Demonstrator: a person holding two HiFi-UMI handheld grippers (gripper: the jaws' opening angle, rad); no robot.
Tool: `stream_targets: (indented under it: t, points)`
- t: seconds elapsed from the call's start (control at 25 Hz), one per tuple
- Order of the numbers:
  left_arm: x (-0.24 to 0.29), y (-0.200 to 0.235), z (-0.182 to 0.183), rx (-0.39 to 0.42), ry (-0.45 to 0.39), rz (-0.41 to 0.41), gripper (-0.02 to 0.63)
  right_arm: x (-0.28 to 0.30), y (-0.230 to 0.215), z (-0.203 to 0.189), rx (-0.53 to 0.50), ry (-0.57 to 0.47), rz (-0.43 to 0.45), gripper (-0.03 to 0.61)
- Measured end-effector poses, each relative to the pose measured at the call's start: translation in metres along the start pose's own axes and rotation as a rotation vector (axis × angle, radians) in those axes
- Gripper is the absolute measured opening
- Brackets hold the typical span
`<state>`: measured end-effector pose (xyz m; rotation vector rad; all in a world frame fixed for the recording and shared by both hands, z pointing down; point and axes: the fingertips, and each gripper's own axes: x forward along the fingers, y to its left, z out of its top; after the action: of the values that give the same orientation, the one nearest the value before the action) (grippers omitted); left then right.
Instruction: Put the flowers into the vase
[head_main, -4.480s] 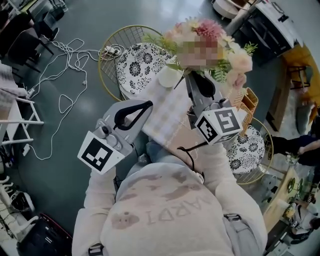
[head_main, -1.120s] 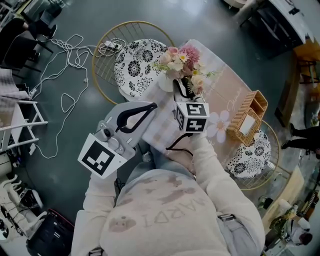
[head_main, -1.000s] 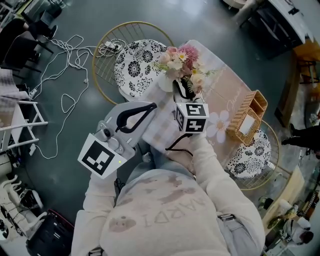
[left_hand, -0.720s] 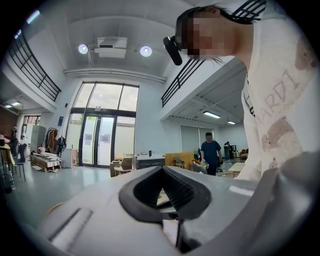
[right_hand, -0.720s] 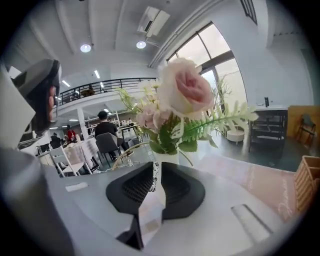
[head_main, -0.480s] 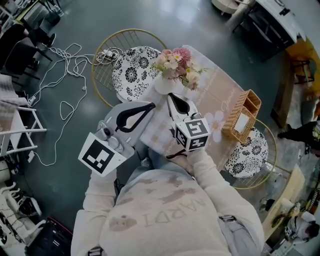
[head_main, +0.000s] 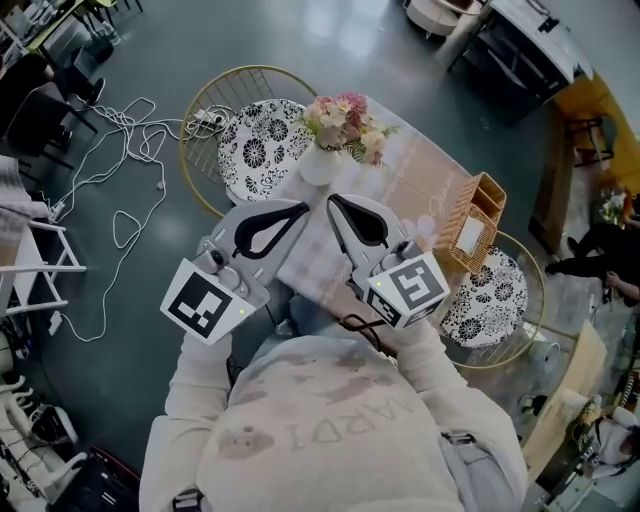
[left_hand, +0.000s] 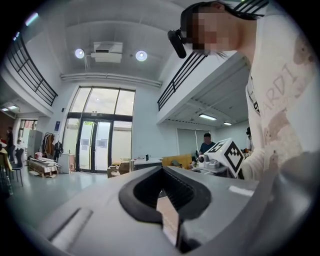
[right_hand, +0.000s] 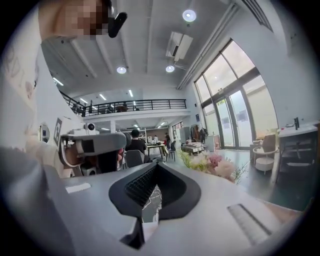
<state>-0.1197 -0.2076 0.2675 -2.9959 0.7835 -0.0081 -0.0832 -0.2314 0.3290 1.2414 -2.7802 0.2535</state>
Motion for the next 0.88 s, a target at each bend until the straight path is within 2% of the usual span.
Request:
stream_targets:
  t: [0.32,0.88]
  points:
    - [-0.013,-0.017,0.002,0.004,0.004,0.018,0.001,-0.032,0.036,0.031,-0.063,-0.056,0.060,0.026]
    - [-0.031,-0.040,0.009,-0.023,0.004,0.040,0.001,-0.054,0.074,0.042,-0.082,-0.090,0.105,0.026]
